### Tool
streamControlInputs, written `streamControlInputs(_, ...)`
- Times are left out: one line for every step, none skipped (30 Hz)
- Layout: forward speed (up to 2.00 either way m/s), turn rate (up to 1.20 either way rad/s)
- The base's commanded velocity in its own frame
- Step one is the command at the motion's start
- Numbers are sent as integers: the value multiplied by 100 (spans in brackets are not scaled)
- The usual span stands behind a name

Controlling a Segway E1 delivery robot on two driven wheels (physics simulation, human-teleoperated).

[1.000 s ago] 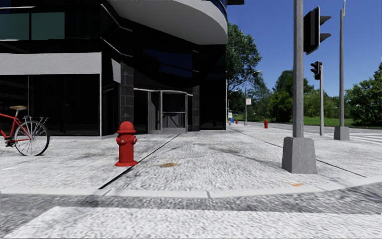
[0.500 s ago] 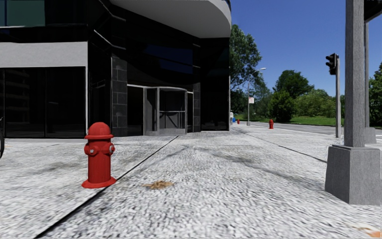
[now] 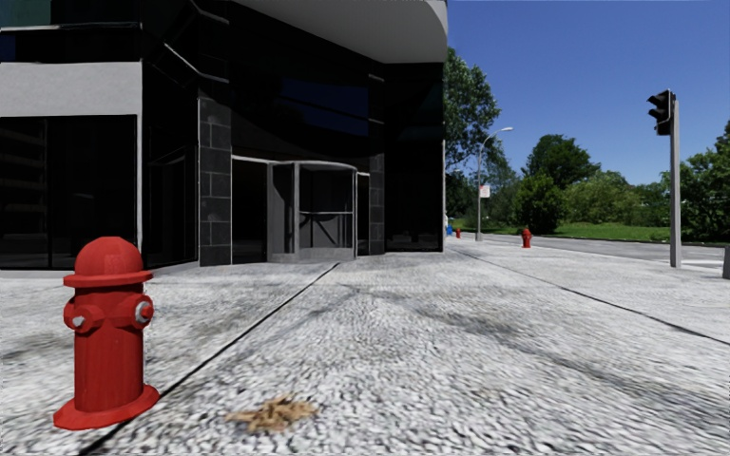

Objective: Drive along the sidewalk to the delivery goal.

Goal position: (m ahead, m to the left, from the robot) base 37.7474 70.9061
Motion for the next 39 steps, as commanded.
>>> streamControlInputs(136, 0)
streamControlInputs(136, 0)
streamControlInputs(136, 0)
streamControlInputs(136, 0)
streamControlInputs(136, 0)
streamControlInputs(136, 0)
streamControlInputs(136, 0)
streamControlInputs(136, 0)
streamControlInputs(136, 0)
streamControlInputs(136, 0)
streamControlInputs(136, 0)
streamControlInputs(136, 0)
streamControlInputs(136, 0)
streamControlInputs(136, 0)
streamControlInputs(137, 0)
streamControlInputs(137, 0)
streamControlInputs(137, 0)
streamControlInputs(137, 0)
streamControlInputs(137, 0)
streamControlInputs(137, 0)
streamControlInputs(137, 0)
streamControlInputs(137, 0)
streamControlInputs(137, 0)
streamControlInputs(137, 0)
streamControlInputs(137, 0)
streamControlInputs(137, 0)
streamControlInputs(137, 0)
streamControlInputs(137, 0)
streamControlInputs(137, 0)
streamControlInputs(137, 8)
streamControlInputs(137, 30)
streamControlInputs(137, 39)
streamControlInputs(137, 41)
streamControlInputs(137, 41)
streamControlInputs(137, 46)
streamControlInputs(137, 51)
streamControlInputs(137, 57)
streamControlInputs(137, 59)
streamControlInputs(137, 59)
